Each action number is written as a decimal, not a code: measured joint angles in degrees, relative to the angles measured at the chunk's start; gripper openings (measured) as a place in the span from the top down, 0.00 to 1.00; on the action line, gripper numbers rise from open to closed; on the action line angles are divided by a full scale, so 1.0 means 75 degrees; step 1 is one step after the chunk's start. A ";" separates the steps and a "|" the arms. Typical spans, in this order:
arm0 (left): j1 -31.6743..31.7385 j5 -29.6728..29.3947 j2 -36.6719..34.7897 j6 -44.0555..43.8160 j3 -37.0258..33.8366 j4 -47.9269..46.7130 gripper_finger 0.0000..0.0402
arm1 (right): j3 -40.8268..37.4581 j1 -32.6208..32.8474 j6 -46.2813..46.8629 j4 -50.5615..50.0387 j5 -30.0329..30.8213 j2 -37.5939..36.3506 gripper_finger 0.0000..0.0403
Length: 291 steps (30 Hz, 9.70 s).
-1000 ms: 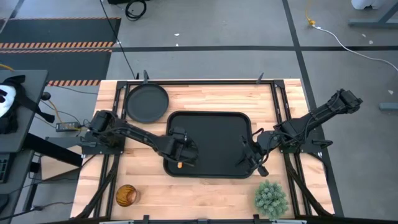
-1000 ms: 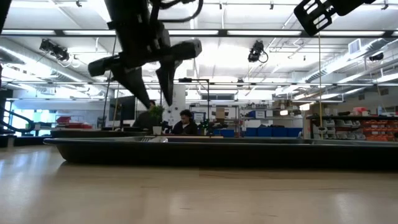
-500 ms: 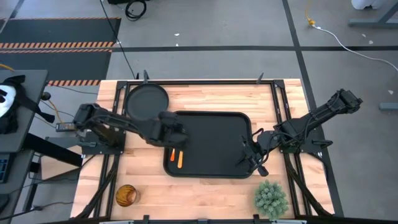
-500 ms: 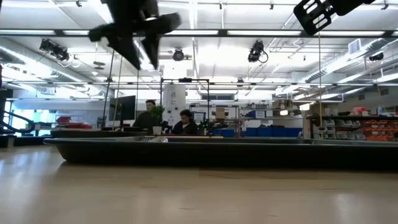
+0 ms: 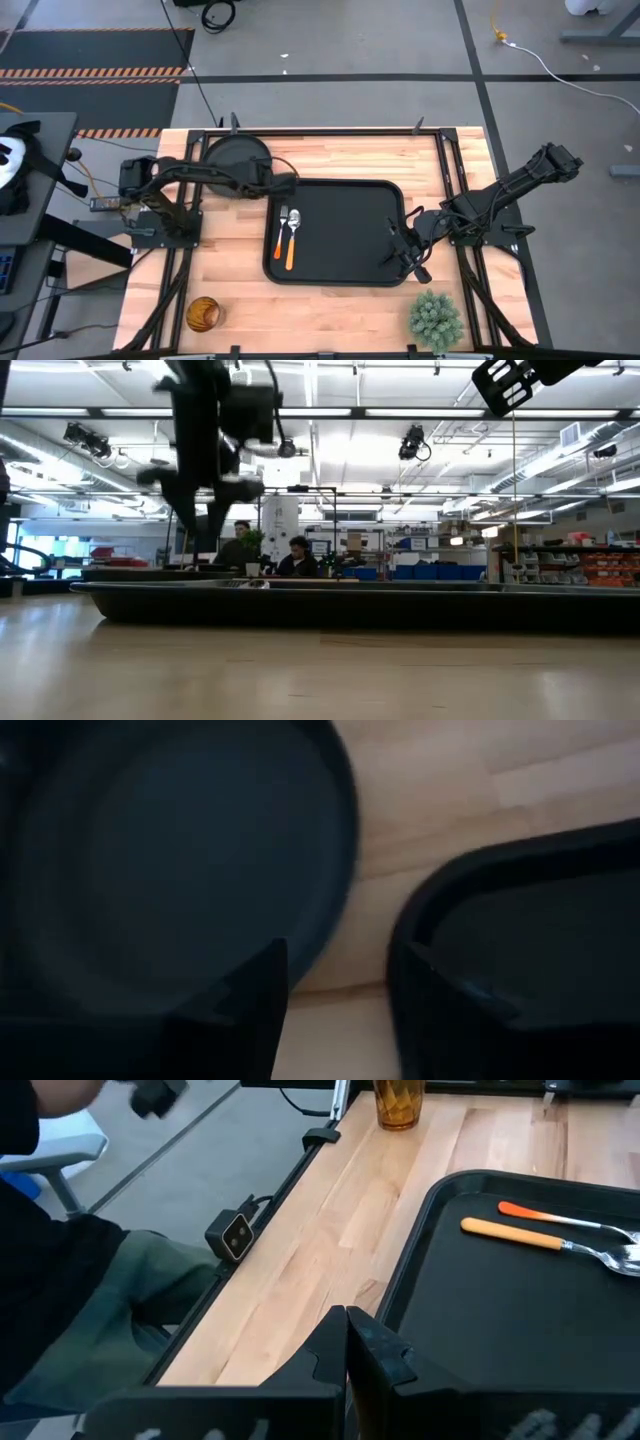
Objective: Pick and place plate/cup/fork/spoon on tray
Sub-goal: Put the black plate on the black tray to the right of the yellow spoon, then put the brown cup on the black tray to the top right of the black plate
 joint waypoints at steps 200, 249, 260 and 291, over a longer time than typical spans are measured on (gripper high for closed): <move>-0.3373 0.2947 0.4519 0.7309 0.6246 0.1814 0.97 | 0.0616 0.0967 0.0223 -0.1800 0.4161 -0.1487 0.97; -0.4426 0.5634 0.4660 0.3180 0.8655 -0.3570 0.84 | 0.0616 0.0970 0.0197 -0.2198 0.2757 -0.1037 0.97; -0.5597 0.6014 0.4660 -0.0918 0.9014 -0.4795 0.54 | 0.0613 0.0828 -0.0521 -0.1819 0.2757 -0.1037 0.97; -0.9440 0.5013 0.4582 -0.7117 0.7983 -0.4784 0.29 | 0.0613 -0.0039 -0.1807 0.0425 0.2699 0.0026 0.97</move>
